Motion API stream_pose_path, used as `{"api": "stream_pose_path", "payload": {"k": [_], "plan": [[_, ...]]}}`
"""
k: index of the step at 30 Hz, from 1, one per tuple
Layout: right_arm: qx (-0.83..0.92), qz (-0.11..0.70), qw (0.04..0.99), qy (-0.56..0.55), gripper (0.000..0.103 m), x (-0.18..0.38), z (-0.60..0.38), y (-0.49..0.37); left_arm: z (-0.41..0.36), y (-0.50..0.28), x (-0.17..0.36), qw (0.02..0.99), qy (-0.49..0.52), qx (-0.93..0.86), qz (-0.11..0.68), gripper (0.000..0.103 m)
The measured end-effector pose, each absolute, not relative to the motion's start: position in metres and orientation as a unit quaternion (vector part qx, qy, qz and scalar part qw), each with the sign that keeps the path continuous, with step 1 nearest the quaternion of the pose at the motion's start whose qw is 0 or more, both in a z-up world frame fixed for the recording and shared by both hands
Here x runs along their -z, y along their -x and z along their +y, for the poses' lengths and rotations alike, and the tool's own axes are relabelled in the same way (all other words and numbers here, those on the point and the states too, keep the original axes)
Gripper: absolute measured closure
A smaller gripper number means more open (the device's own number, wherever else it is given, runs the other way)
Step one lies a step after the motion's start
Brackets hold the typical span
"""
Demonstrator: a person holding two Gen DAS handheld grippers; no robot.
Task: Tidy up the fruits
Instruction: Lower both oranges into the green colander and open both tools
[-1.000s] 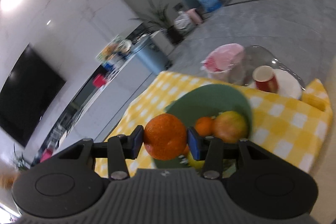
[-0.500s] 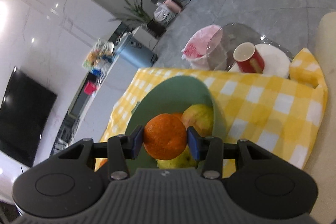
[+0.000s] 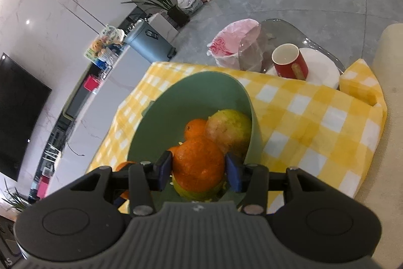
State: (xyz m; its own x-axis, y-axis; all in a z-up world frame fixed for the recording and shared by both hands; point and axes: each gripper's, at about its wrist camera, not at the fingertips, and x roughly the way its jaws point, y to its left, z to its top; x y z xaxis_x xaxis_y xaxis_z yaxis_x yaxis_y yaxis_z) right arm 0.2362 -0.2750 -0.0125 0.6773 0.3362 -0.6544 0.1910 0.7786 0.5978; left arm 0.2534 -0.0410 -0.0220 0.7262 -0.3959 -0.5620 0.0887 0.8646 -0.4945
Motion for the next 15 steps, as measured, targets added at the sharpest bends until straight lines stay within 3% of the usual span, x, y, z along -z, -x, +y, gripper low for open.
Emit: {"api": "stream_pose_path", "payload": {"k": [3, 15], "plan": [[-0.04, 0.398, 0.855, -0.329, 0.05, 0.0112, -0.2744, -0.2365, -0.0456, -0.2538, 0.022, 0.909, 0.2, 0.129, 0.343, 0.055], [-0.031, 0.386, 0.859, -0.335, 0.049, 0.0061, -0.2769, -0.2342, -0.0478, -0.2523, 0.0214, 0.914, 0.188, 0.124, 0.338, 0.053]]}}
